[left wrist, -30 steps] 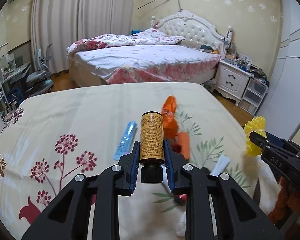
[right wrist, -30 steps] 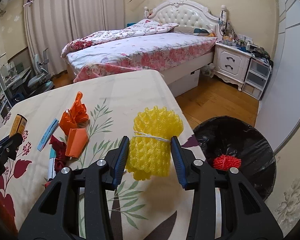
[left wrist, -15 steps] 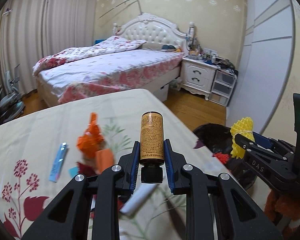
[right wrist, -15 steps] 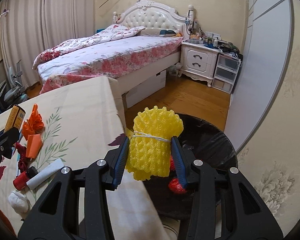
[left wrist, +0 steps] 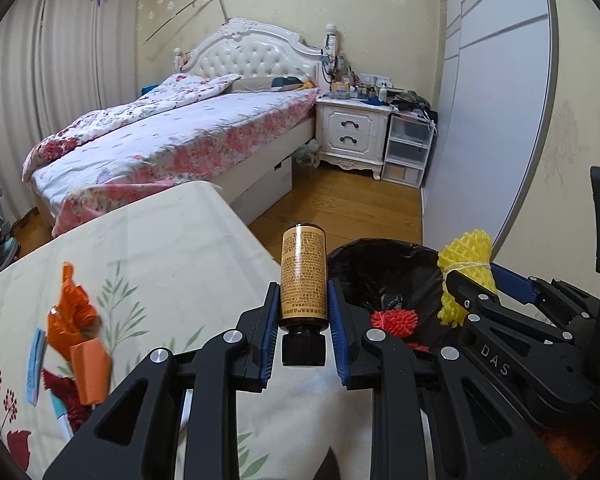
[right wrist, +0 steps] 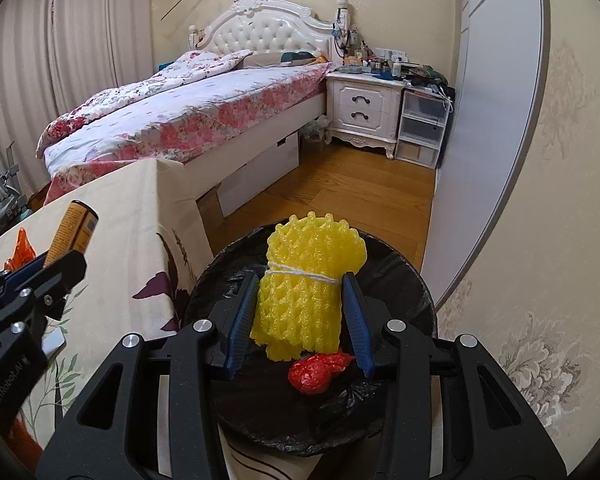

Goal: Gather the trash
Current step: 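Carry the yellow net and gold can over the trash bin and open both tools, then move both open tools back over the table items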

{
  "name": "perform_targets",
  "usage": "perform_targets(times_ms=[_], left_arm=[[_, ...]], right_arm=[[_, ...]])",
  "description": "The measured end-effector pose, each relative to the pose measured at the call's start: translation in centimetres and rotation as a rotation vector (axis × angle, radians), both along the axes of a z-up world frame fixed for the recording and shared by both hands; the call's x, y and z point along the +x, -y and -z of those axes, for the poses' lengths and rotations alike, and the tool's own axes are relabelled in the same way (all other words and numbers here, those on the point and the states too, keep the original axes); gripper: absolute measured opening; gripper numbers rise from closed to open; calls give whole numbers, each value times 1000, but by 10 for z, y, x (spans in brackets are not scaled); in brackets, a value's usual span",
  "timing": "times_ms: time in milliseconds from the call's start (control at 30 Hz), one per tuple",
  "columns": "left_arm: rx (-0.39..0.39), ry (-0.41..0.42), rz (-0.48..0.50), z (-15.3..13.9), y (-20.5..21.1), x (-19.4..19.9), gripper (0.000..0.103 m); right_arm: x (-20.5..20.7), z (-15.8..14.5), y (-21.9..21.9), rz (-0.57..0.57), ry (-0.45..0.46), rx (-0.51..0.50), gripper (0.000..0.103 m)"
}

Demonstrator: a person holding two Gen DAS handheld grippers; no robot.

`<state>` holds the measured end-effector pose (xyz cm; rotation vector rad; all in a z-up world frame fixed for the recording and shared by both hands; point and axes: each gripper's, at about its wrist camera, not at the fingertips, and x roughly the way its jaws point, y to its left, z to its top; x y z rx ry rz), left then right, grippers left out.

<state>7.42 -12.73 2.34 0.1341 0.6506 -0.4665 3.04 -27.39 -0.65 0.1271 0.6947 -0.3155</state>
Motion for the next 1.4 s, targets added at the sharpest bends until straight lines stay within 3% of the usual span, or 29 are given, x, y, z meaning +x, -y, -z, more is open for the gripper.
perform_targets(times_ms=[633, 767, 900, 1100, 1400], left_arm=[[70, -36, 30, 23, 43, 30, 26], [75, -31, 15, 25, 43, 30, 54], [76, -33, 1, 25, 41, 31, 59], [62, -39, -18, 22, 37, 31, 67], [51, -36, -36, 12, 23, 24, 70]], right_arm=[[22, 20, 31, 62, -21, 47, 42], [22, 23, 34, 76, -20, 55, 44], [21, 23, 38, 92, -16, 62, 51], [19, 22, 39, 91, -12, 58, 51], [12, 13, 25, 76, -5, 47, 52]])
